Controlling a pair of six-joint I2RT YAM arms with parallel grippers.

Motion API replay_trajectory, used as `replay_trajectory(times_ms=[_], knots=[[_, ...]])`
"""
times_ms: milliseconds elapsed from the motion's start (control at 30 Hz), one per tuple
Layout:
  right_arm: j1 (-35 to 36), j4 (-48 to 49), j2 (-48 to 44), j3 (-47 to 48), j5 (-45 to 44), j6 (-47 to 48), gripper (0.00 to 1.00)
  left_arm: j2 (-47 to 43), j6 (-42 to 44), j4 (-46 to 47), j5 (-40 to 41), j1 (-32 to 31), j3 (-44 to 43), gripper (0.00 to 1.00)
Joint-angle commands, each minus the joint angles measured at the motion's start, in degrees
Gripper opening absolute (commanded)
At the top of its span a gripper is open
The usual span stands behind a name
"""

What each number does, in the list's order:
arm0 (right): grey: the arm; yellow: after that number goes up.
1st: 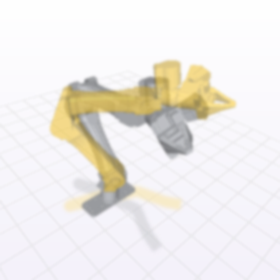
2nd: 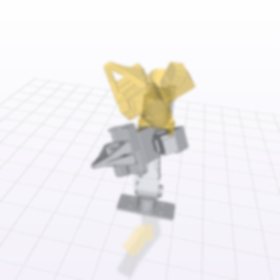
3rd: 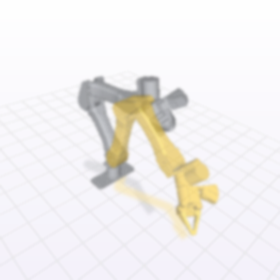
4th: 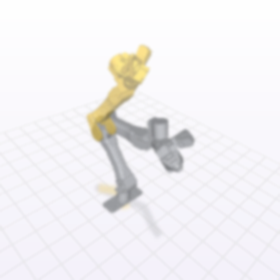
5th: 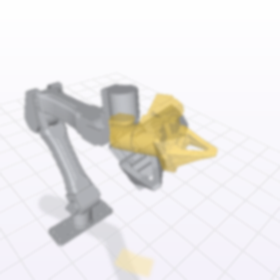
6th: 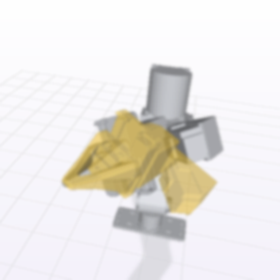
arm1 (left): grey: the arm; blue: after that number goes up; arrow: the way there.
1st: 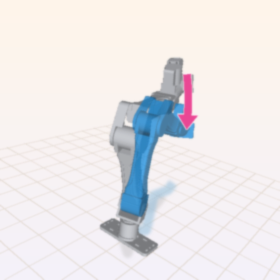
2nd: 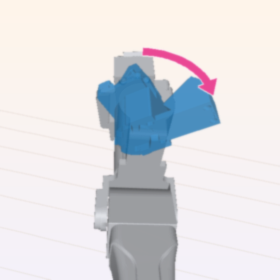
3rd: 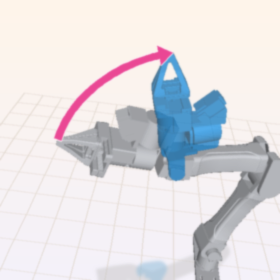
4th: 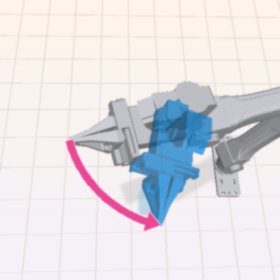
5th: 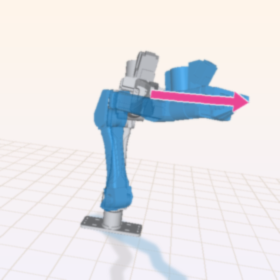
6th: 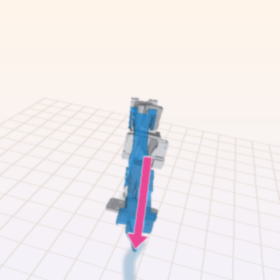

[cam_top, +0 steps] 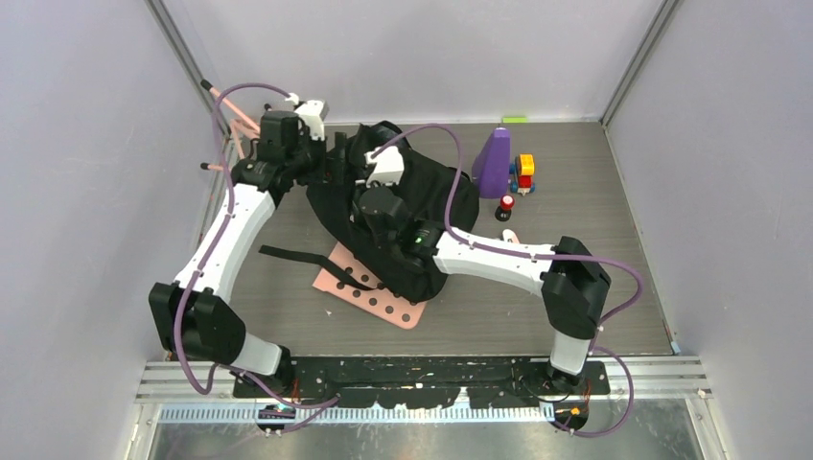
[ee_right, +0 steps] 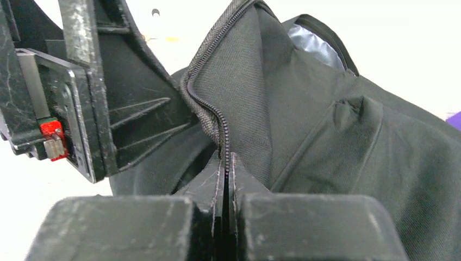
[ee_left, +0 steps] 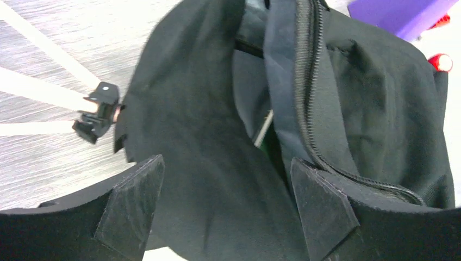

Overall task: Pack the student bag
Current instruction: Zip the student bag at the center of the board.

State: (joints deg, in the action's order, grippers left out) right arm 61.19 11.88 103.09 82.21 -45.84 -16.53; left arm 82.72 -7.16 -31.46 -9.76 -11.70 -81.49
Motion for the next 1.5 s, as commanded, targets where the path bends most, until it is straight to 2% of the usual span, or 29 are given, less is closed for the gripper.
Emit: replay_trajectory(times_ms=[0, 67, 133, 233, 400, 533, 600, 733, 800, 833, 933, 1067, 1133, 1267, 1433, 1467], knots=[[0.1, 6.1, -4.1, -1.9, -4.0, -2.2, 0.01, 1.9, 3.0, -0.8, 0.2, -2.4, -3.1, 0.90], [0.2, 6.5, -4.5, -2.5, -4.0, -2.4, 0.01, 4.0, 3.5, -4.0, 5.9, -3.6, -4.6, 0.89], [0.2, 6.6, -4.9, -2.5, -4.1, -2.4, 0.01, 5.7, 3.2, -7.2, 6.3, -3.7, -5.8, 0.89], [0.2, 7.2, -5.1, -3.0, -4.3, -2.2, 0.01, 7.6, 2.8, -12.4, 4.1, -4.2, -7.9, 0.89], [0.1, 7.5, -5.5, -3.1, -4.6, -1.6, 0.01, 5.3, 2.5, -17.0, 4.4, -4.9, -5.7, 0.89], [0.1, 7.9, -5.5, -3.2, -5.0, -1.2, 0.01, 3.5, 2.2, -18.4, -0.6, -4.9, -4.0, 0.87], [0.2, 7.9, -5.4, -3.2, -5.1, -1.1, 0.01, 4.1, 2.4, -19.8, -3.9, -4.9, -4.0, 0.73], [0.2, 8.2, -5.8, -4.1, -5.4, -1.3, 0.01, 5.3, 3.2, -22.6, -5.6, -5.0, -4.3, 0.24], [0.2, 8.2, -6.1, -4.5, -5.6, -1.4, 0.00, 3.6, 2.5, -21.6, -4.9, -5.0, -3.8, 0.06], [0.2, 8.4, -6.2, -4.7, -5.6, -1.5, 0.00, 2.4, 2.0, -20.4, -4.4, -5.0, -3.4, 0.00], [0.2, 8.3, -6.5, -5.9, -5.9, -2.3, 0.01, -3.9, -1.6, -12.5, -1.8, -5.0, 0.6, 0.00], [0.4, 7.8, -7.1, -8.0, -6.7, -3.9, 0.01, -17.2, -10.7, 8.0, 3.6, -5.0, 12.8, 0.00], [0.5, 7.2, -7.3, -8.8, -6.9, -5.1, 0.01, -20.9, -14.3, 14.6, 4.6, -5.0, 17.2, 0.00], [0.7, 5.0, -7.2, -9.5, -5.5, -8.0, 0.01, -20.8, -17.5, 15.6, 4.3, -5.0, 16.2, 0.00], [0.7, 6.1, -5.4, -8.2, 2.1, -8.7, 0.01, -19.5, -18.2, 15.1, 2.9, -5.0, 13.8, 0.00], [0.6, 6.2, -4.8, -7.5, 4.7, -7.9, 0.04, -19.5, -17.7, 14.9, 3.0, -5.0, 13.6, 0.00]])
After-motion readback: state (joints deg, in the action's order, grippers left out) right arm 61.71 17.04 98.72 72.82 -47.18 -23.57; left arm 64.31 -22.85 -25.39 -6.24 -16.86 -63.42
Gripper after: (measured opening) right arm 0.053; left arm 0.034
